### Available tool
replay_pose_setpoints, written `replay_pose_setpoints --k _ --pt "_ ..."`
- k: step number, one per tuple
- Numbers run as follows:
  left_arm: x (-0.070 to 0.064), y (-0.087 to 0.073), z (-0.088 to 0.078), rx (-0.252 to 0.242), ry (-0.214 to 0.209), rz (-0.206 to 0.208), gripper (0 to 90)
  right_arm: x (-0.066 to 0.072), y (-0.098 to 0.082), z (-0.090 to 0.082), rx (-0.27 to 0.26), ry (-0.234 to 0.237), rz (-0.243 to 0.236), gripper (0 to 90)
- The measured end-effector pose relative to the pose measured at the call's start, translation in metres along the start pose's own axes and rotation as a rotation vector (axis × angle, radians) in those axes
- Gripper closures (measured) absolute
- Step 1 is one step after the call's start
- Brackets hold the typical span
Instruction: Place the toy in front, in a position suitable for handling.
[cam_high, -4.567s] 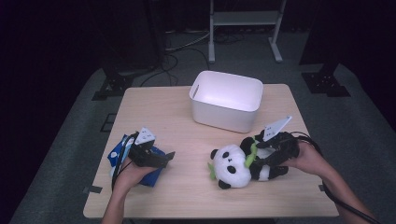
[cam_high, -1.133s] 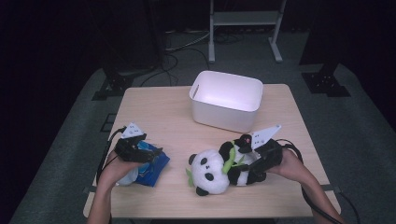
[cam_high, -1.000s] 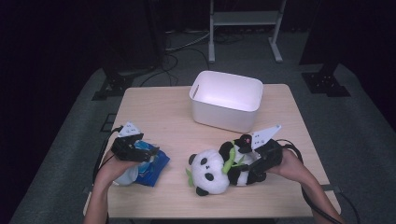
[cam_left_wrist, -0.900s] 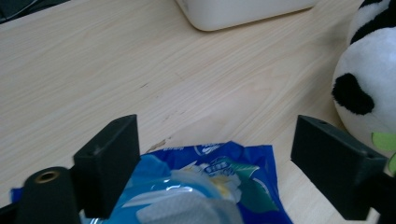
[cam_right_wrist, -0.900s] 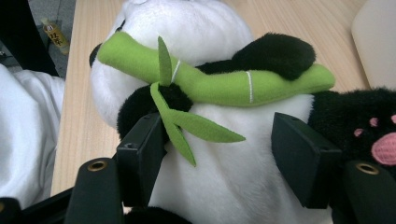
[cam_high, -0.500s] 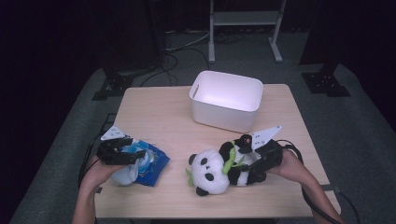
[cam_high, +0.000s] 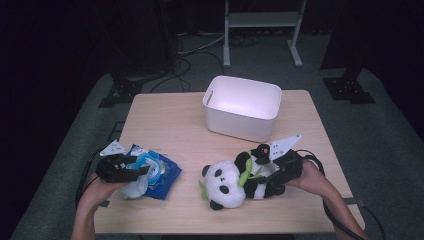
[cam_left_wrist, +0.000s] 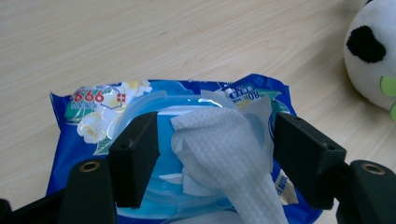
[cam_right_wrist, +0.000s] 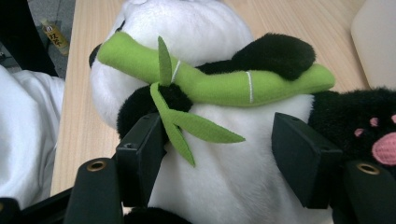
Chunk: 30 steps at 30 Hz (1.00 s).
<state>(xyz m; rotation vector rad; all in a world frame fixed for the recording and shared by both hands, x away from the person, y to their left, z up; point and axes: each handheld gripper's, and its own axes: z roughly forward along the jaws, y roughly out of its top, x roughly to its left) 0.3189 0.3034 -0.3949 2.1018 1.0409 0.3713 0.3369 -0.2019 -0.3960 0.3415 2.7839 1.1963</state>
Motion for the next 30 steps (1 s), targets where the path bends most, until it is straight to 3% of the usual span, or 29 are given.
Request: replay_pose_setpoints --k 11,16,22,30 --pt "0.000 -0.007 0.007 0.053 -0.046 -0.007 42.9 0.000 0.000 0.000 -0.001 -0.002 0.000 33.7" --pt "-0.002 -0.007 0.010 0.079 -0.086 0.019 59.0 0.000 0.000 0.000 -0.003 -0.002 -0.001 33.6" --pt "-0.005 -0.005 0.006 0.070 -0.100 0.059 76.6 0.000 0.000 0.000 -0.005 -0.002 0.000 33.5" --pt "-0.003 0.000 -0.004 0.034 -0.112 0.058 82.5 0.000 -0.001 0.000 -0.006 -0.001 0.000 33.5"
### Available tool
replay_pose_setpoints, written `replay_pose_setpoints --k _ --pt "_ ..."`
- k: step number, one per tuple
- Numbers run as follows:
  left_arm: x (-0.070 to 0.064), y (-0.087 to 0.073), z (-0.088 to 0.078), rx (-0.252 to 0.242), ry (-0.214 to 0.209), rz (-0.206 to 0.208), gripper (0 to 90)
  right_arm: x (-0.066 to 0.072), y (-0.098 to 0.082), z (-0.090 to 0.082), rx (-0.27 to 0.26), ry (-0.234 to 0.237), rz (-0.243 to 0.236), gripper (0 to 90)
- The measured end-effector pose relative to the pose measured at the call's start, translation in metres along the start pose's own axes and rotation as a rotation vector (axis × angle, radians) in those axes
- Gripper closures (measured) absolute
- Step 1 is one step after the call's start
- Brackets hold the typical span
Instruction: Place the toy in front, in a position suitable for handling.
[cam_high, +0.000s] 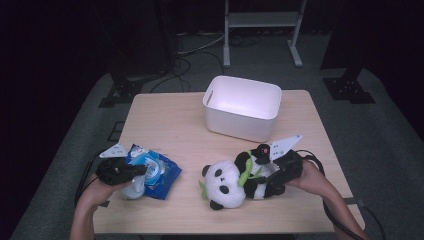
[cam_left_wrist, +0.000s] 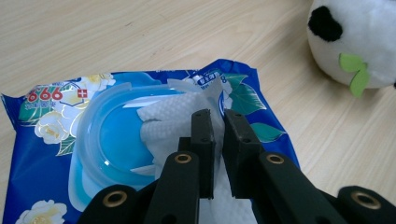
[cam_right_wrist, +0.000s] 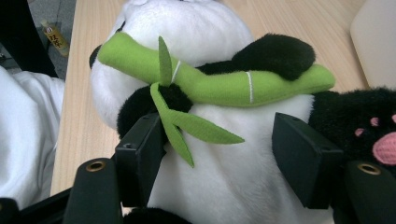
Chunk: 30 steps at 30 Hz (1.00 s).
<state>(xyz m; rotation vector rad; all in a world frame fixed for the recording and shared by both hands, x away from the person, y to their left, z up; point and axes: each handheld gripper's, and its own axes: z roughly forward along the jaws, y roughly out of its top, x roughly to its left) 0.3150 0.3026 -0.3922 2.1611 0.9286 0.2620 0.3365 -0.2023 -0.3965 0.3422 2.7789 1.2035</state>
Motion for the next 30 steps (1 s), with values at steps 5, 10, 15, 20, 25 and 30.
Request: replay_pose_setpoints --k 5,10,15,20,25,30 --pt "0.001 -0.001 -0.002 0.008 -0.002 -0.004 85.9 0.000 0.000 0.000 -0.001 0.001 0.001 33.4" --pt "0.002 -0.005 -0.004 0.002 -0.006 -0.017 86.3 0.000 0.000 0.000 -0.003 0.002 0.004 33.4" --pt "0.004 -0.009 -0.004 0.007 -0.007 -0.029 69.0 -0.001 0.000 0.000 -0.004 0.003 0.003 33.4" --pt "0.006 -0.016 0.000 0.040 -0.011 -0.040 53.3 -0.001 -0.001 0.000 -0.007 0.005 0.003 33.3" --pt "0.005 -0.017 0.003 0.035 -0.027 -0.018 68.9 -0.001 -0.001 0.001 -0.010 0.007 0.007 33.2" --pt "0.003 -0.009 -0.003 0.015 -0.026 0.022 87.4 -0.001 -0.001 0.001 -0.011 0.007 0.009 33.2"
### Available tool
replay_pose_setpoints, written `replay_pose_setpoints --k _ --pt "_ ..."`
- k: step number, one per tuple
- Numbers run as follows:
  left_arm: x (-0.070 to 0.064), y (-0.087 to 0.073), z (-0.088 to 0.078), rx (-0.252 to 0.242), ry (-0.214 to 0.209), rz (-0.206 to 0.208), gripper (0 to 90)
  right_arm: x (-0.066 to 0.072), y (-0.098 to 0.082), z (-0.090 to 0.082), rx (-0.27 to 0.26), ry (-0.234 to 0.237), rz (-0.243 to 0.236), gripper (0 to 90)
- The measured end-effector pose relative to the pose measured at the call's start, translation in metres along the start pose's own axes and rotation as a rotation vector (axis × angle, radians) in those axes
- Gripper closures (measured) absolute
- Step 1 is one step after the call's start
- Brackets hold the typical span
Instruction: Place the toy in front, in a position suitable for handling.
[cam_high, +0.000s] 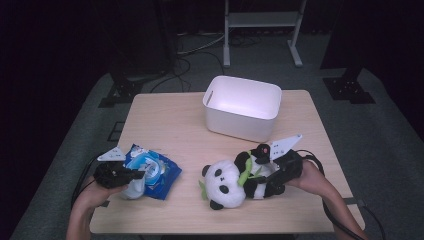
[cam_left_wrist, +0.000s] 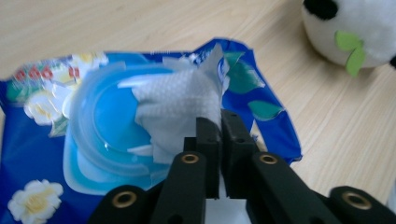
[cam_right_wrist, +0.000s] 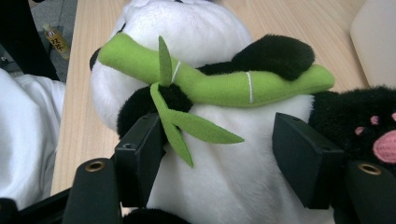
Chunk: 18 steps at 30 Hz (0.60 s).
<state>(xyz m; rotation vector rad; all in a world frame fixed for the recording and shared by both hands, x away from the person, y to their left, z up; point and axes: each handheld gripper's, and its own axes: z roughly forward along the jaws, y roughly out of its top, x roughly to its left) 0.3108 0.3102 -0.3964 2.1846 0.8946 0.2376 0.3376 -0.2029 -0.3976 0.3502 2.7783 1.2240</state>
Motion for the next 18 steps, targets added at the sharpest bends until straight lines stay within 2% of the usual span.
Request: replay_pose_setpoints --k 3,8,18 --pt "-0.002 0.007 -0.008 -0.034 -0.010 0.010 89.2 0.000 0.000 0.000 0.001 0.000 -0.002 33.2" --pt "-0.008 0.021 -0.016 -0.042 0.001 0.046 89.4 0.000 0.000 0.000 0.000 0.000 -0.001 33.1" --pt "-0.021 0.047 -0.018 -0.088 -0.055 0.099 89.5 0.000 0.000 0.000 0.000 -0.001 -0.001 33.1"
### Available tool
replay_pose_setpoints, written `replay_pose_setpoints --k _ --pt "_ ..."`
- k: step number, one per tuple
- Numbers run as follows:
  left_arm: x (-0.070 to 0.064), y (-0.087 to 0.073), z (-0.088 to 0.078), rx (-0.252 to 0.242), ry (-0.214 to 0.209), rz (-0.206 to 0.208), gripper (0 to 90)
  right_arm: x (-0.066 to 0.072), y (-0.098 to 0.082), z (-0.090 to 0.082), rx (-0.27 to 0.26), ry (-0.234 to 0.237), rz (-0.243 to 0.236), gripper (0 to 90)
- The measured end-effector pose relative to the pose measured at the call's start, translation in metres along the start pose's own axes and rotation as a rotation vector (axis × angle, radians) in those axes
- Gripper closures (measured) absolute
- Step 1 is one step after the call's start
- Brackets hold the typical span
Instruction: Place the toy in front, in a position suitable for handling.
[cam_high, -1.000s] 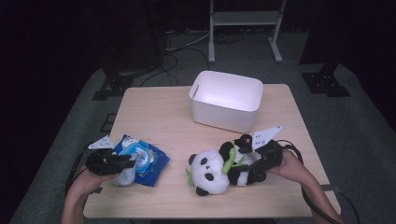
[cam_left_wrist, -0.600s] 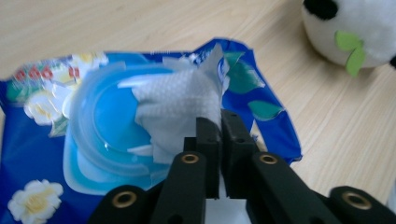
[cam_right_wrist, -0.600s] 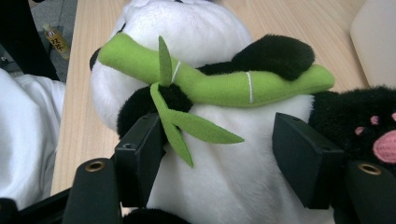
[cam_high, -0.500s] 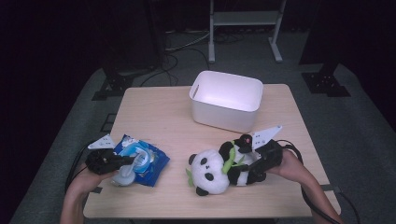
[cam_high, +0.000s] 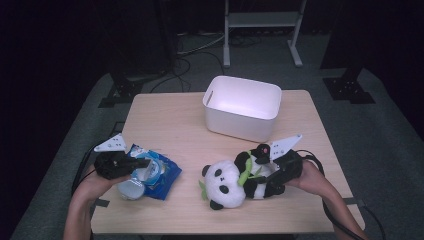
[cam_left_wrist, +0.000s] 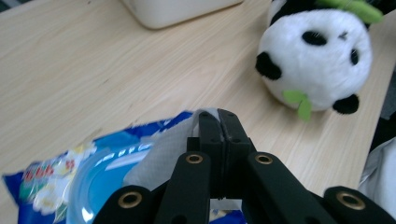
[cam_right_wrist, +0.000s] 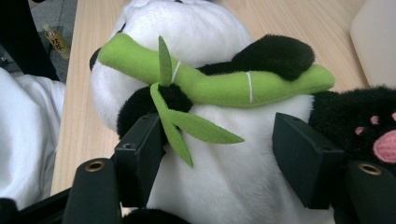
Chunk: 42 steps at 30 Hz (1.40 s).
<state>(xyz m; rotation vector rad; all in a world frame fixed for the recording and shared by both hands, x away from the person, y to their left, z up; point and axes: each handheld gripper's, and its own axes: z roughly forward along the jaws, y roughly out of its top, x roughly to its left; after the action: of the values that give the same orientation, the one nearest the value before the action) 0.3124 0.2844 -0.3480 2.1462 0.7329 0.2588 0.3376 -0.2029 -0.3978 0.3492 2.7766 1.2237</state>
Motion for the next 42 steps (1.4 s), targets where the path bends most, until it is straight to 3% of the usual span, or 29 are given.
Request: replay_pose_setpoints --k 10,17,25,37,42 --pt "-0.016 0.033 0.014 -0.051 -0.083 0.066 89.5 0.000 0.000 0.000 0.002 -0.002 -0.001 33.1" --pt "-0.026 0.049 0.031 -0.044 -0.118 0.107 89.4 0.001 0.000 0.000 0.004 -0.003 -0.002 33.1" --pt "-0.030 0.064 0.025 -0.087 -0.130 0.131 89.4 0.001 0.000 0.000 0.003 -0.003 -0.002 33.1" --pt "-0.053 0.092 0.032 -0.118 -0.189 0.212 89.4 0.001 0.000 0.000 0.004 -0.004 -0.004 33.0" --pt "-0.068 0.102 0.047 -0.123 -0.245 0.246 89.4 0.002 0.000 0.000 0.007 -0.005 -0.005 33.0"
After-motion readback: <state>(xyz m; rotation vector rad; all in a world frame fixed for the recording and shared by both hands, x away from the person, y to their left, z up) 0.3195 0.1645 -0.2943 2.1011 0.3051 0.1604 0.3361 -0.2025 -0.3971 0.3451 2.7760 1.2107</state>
